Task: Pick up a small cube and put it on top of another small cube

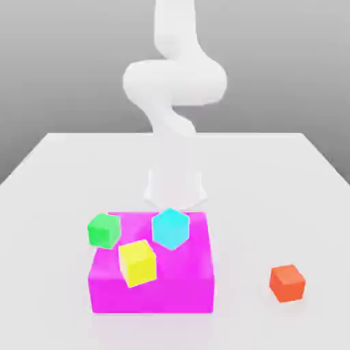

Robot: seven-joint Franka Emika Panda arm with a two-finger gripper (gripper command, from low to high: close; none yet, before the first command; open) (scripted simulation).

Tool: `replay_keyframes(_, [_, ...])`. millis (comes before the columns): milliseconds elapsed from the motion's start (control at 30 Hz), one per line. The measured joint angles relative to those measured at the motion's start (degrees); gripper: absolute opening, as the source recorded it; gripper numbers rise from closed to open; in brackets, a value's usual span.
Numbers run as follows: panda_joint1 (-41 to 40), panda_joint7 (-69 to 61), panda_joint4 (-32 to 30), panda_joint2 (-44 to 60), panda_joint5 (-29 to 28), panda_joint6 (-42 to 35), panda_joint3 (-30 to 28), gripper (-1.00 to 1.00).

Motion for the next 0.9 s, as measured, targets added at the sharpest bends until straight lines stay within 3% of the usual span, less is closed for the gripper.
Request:
replay_keyframes(367, [10.5, -26.1, -8.2, 23.3, -6.0, 11.6, 1.8, 0.00])
replay_keyframes(767, [19.3, -60.9, -17.1, 47.5, -2.8, 24.6, 7.5, 0.00])
replay_keyframes(900, [20.4, -61.7, -16.4, 55.8, -5.0, 30.8, 6.6, 0.00])
